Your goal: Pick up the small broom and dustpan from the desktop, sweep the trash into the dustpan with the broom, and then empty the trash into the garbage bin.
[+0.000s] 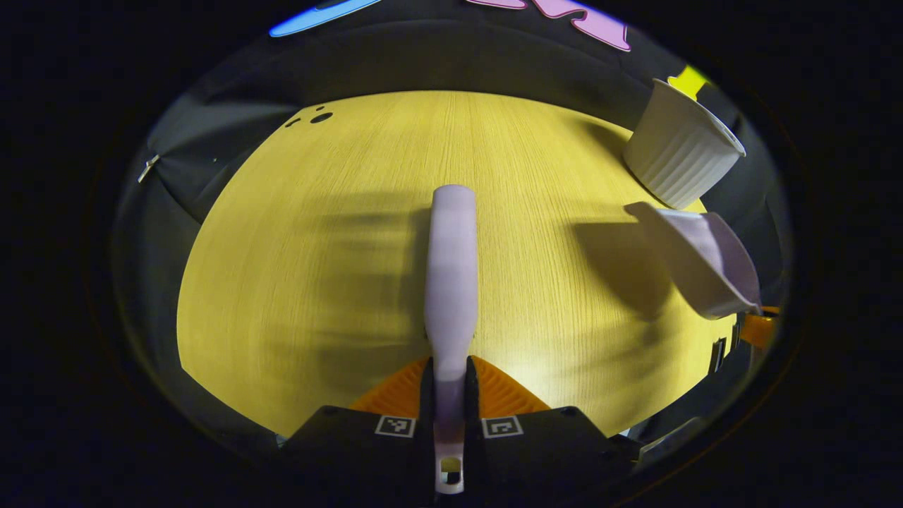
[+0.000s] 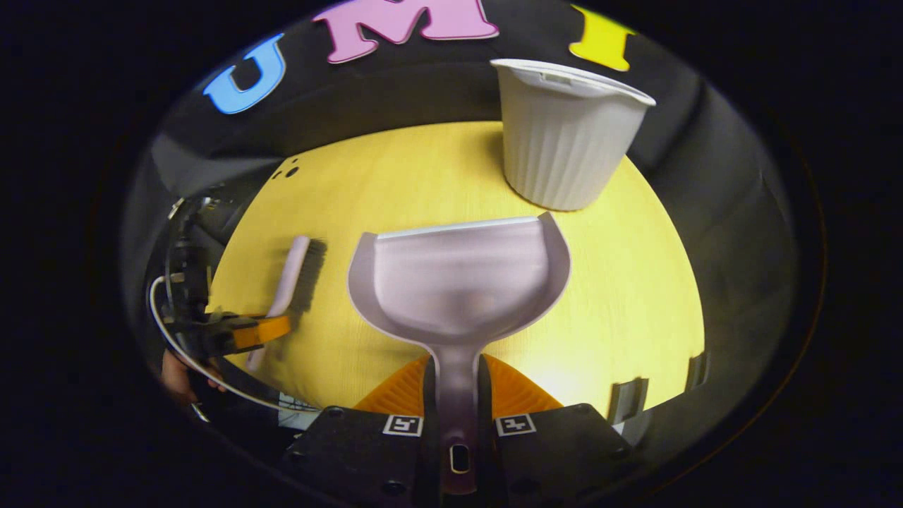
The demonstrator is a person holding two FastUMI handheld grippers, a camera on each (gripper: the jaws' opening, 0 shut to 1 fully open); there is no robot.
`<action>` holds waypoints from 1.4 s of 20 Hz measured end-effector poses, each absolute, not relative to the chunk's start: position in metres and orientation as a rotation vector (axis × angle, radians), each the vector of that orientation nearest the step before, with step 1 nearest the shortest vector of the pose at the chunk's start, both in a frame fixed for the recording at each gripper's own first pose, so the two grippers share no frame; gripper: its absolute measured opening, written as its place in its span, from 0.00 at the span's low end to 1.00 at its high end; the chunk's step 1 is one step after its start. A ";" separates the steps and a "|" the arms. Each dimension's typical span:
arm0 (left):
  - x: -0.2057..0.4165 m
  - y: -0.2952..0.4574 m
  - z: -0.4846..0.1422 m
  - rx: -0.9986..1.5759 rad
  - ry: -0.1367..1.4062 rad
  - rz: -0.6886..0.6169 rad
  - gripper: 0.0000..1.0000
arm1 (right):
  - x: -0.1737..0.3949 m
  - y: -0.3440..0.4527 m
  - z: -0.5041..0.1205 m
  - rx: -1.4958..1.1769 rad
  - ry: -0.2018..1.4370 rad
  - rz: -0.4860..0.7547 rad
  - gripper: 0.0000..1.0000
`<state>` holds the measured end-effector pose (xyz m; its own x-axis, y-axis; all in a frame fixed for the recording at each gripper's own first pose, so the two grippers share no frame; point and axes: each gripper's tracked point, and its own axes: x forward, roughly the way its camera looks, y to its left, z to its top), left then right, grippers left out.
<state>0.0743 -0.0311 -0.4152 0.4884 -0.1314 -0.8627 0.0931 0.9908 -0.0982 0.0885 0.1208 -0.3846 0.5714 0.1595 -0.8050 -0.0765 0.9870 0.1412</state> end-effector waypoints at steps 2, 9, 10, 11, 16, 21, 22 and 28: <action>0.074 -0.031 -0.415 -0.043 1.048 -0.132 0.21 | 0.095 0.127 -0.400 0.105 0.932 0.115 0.22; 0.074 -0.030 -0.414 -0.037 1.040 -0.123 0.24 | 0.102 0.146 -0.437 0.139 0.930 0.091 0.14; 0.074 -0.031 -0.415 -0.036 1.040 -0.123 0.25 | 0.101 0.146 -0.440 0.144 0.928 0.087 0.22; 0.074 -0.031 -0.415 -0.034 1.040 -0.123 0.25 | 0.102 0.146 -0.442 0.148 0.932 0.083 0.23; 0.075 -0.030 -0.418 -0.017 1.051 -0.120 0.27 | 0.100 0.147 -0.450 0.132 0.930 0.080 0.27; 0.074 -0.028 -0.415 -0.006 1.048 -0.118 0.70 | 0.099 0.146 -0.448 0.156 0.941 0.078 0.51; 0.074 -0.028 -0.414 -0.006 1.046 -0.113 0.73 | 0.099 0.148 -0.445 0.165 0.939 0.083 0.47; 0.073 -0.020 -0.372 -0.039 0.942 -0.073 0.98 | 0.098 0.152 -0.400 0.152 0.845 0.118 0.99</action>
